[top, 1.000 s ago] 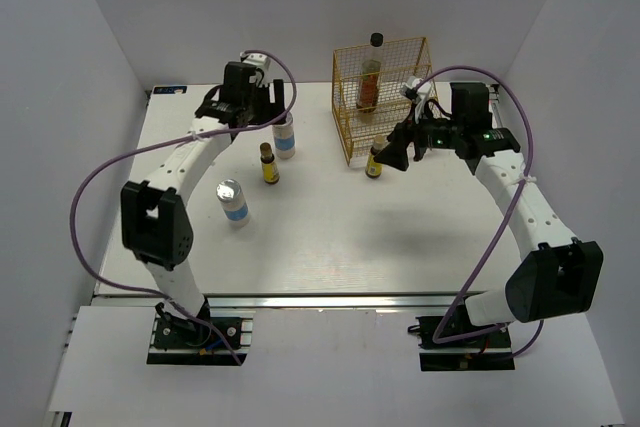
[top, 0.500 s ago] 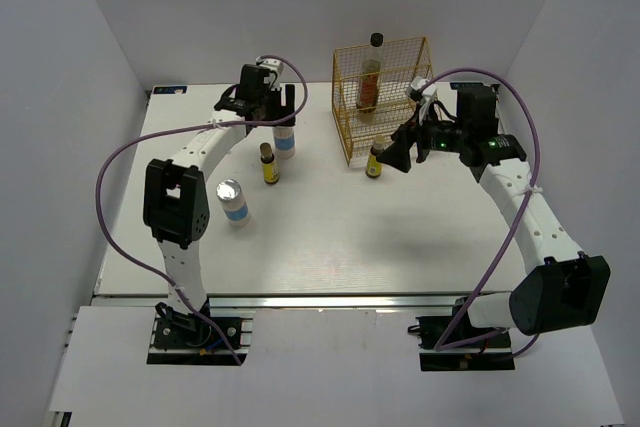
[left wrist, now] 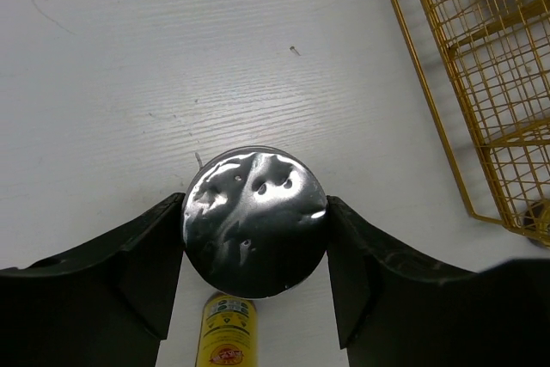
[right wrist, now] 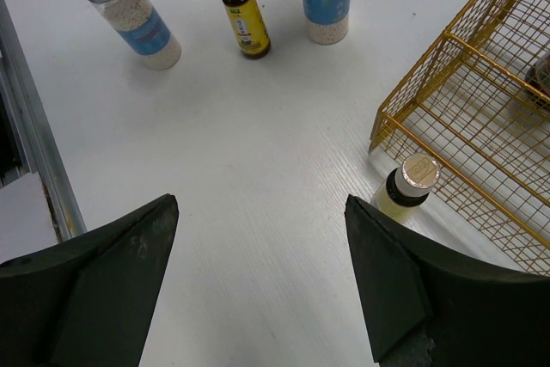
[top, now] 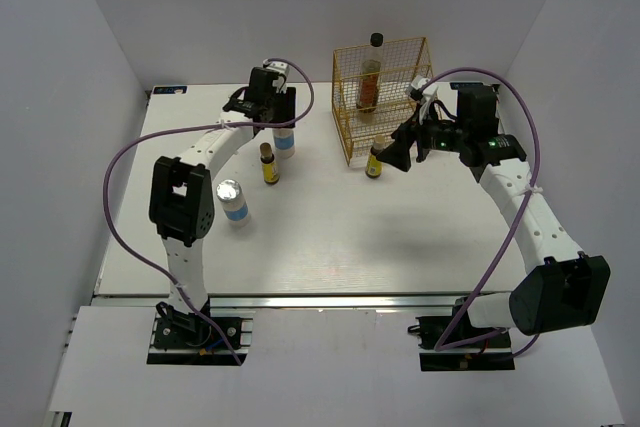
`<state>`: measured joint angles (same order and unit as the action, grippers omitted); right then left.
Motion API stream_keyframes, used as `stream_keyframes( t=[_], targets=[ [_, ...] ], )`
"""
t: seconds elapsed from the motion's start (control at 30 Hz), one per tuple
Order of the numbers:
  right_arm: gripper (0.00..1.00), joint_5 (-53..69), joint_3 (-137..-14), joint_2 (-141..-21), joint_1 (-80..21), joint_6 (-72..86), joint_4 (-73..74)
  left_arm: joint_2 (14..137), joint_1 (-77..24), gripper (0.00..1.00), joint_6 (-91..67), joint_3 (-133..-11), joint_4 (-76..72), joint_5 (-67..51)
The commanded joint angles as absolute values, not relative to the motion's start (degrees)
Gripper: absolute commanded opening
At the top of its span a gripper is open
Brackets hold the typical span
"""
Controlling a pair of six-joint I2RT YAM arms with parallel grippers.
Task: Organize the condiment bottles
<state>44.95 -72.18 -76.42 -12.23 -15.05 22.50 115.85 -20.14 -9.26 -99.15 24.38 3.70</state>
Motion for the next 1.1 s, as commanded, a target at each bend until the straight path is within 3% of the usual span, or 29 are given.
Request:
stream_keyframes(
  t=[0.0,0.03,0.17,0.23,0.33,0.37,0.4,0.43,0.7,1.07],
  targets=[
    [0.84,45.0,-72.1,-75.7,-12.1,-14.9,21.0,115.9,-20.8,0.61,-8.9,-100.9,25.0,6.2],
    [0.84,44.9,-72.1,-75.7,-12.1,-14.9,21.1,115.9,-21.0,0.58,-8.8,-101.2,25.2,6.5],
    [0.83,44.9,-71.9,-75.1,-12.2,-15.1,21.2,114.8,-21.9,0.23,-8.4,-102.9,25.5,7.8],
    [0.80,44.7,-71.9,-74.9,-12.2,-15.1,21.2,113.6,-22.4,0.15,-8.0,-104.1,24.6,8.3],
    [0.50,44.1,-71.8,-74.4,-12.1,-14.3,20.6,111.2,-23.6,0.06,-7.1,-108.5,25.3,8.4],
    [0.19,43.9,-71.6,-73.8,-12.1,-14.2,20.3,110.7,-24.1,0.04,-7.0,-111.0,25.8,8.0],
    [0.03,43.4,-71.5,-73.5,-12.0,-13.5,19.5,109.3,-24.5,0.00,-7.0,-112.0,26.3,7.7],
    [0.00,42.0,-71.3,-73.2,-12.1,-13.0,19.0,108.6,-24.8,0.00,-6.9,-112.6,26.2,7.0],
    [0.00,38.5,-69.5,-70.8,-10.5,-8.5,14.9,104.0,-28.7,0.00,-7.3,-114.9,21.4,-7.0],
    [0.00,37.4,-68.1,-70.0,-9.5,-7.5,13.8,111.1,-32.6,0.00,-10.2,-123.1,9.7,-10.1]
  ],
)
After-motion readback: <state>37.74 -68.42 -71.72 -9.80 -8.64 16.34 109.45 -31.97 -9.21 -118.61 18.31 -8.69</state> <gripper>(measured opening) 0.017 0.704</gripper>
